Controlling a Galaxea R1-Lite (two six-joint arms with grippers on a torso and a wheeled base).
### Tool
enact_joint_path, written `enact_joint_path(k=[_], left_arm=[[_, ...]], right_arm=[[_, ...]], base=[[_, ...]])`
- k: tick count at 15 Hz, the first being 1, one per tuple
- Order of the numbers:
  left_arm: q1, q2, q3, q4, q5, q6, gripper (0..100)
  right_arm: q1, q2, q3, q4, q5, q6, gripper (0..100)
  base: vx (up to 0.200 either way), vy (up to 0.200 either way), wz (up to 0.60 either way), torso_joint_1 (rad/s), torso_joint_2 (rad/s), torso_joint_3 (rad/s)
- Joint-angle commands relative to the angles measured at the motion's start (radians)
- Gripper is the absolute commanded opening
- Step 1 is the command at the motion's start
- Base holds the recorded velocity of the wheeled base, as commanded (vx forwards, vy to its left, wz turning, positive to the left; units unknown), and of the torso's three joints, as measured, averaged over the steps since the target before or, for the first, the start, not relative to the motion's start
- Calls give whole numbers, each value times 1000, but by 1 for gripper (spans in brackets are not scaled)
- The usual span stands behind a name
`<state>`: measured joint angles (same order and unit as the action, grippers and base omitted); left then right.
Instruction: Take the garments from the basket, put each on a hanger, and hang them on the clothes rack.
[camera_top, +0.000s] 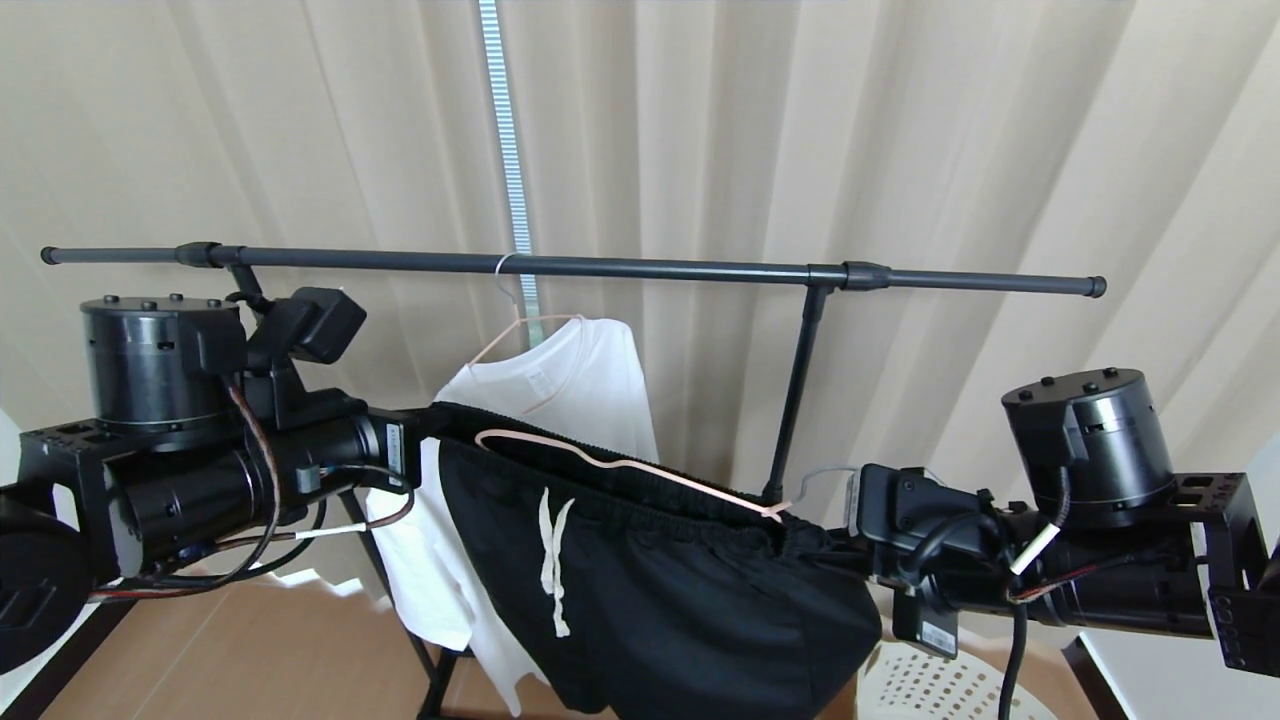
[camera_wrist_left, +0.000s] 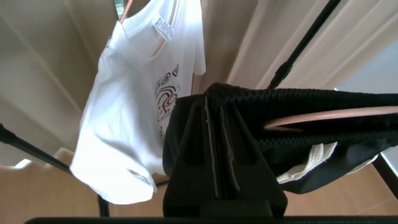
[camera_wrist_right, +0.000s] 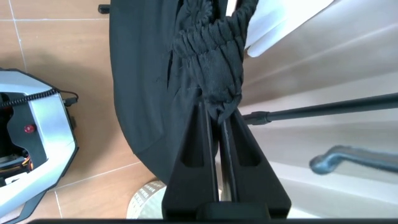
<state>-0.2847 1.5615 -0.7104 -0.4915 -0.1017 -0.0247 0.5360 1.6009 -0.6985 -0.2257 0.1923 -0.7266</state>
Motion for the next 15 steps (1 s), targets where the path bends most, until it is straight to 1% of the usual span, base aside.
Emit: enact_joint_path(k=[1, 4, 6, 9, 13, 14, 15], left_arm=[[1, 3, -41, 19, 2, 0, 0], [-18, 0, -115, 93, 30, 29, 0], [-13, 2, -139, 114, 37, 31, 0], [-10, 5, -146, 131, 37, 31, 0], [32, 11, -141, 131, 31, 31, 0], [41, 6, -136, 129, 27, 32, 0], [39, -1, -136, 129, 25, 32, 0]], right_arm=[[1, 7, -1, 0, -2, -1, 0], [2, 24, -1, -1, -13, -1, 0], [2, 28, -1, -1, -13, -2, 0], [2, 28, -1, 0, -13, -2, 0], [-4, 22, -1, 0, -13, -8, 0], [-4, 25, -1, 0, -17, -8, 0], [-2, 30, -3, 0, -37, -8, 0]], base=[[0, 0, 0, 0, 0, 0], [0, 0, 0, 0, 0, 0], [0, 0, 0, 0, 0, 0], [0, 0, 0, 0, 0, 0], [0, 0, 0, 0, 0, 0], [0, 0, 0, 0, 0, 0], [0, 0, 0, 0, 0, 0]])
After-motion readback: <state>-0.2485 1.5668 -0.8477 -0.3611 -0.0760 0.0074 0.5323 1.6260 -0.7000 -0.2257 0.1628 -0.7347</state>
